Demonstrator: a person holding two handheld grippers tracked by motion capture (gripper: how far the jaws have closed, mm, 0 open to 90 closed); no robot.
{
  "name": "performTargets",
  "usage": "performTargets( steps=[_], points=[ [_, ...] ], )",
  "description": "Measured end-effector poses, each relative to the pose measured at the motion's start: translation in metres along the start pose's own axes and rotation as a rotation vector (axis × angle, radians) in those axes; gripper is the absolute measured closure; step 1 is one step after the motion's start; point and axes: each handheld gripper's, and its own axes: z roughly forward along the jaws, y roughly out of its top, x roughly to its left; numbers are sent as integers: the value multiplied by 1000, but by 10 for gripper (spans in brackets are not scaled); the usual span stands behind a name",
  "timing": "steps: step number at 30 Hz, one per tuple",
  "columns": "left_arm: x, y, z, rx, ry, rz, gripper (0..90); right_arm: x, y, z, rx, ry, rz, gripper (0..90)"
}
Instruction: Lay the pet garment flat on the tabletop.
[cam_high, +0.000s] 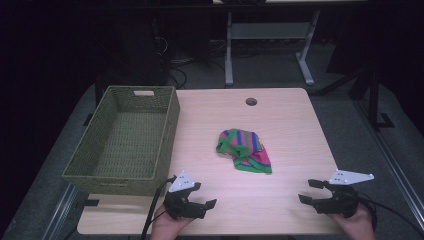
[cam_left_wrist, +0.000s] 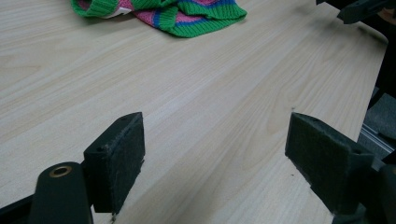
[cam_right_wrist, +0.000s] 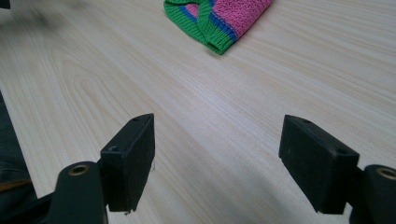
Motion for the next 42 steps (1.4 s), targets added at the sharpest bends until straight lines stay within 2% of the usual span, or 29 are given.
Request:
performTargets(
  steps=[5, 7, 11, 13, 16, 25, 27, 32, 38, 42],
  points=[
    [0, 0, 0, 3, 1, 4, 195, 1, 2, 2, 15, -11, -19, 247],
    [0, -1, -1, -2, -5, 2, 195, 2, 4, 5, 29, -5, -4, 235],
    [-1, -1, -1, 4, -10, 14, 195, 6, 10, 5, 15, -2, -20, 236],
    [-1, -1, -1, 2, -12, 12, 195, 9, 19, 4, 2, 9, -39, 233],
    [0, -1, 0, 9, -9, 12, 195, 8, 25, 5, 2, 34, -24, 222],
    [0, -1, 0, 8, -9, 15, 195, 7, 52, 10, 49, 60, -35, 206],
    [0, -1, 0, 11, -9, 16, 195, 7, 60, 10, 62, 66, -61, 205],
    [-1, -2, 0, 10, -10, 20, 195, 6, 72, 13, 93, 69, -76, 214],
    [0, -2, 0, 7, -14, 19, 195, 2, 91, 22, 132, 112, -81, 213],
    [1, -1, 0, 7, -17, 22, 195, 0, 102, 27, 160, 124, -93, 214]
  ],
)
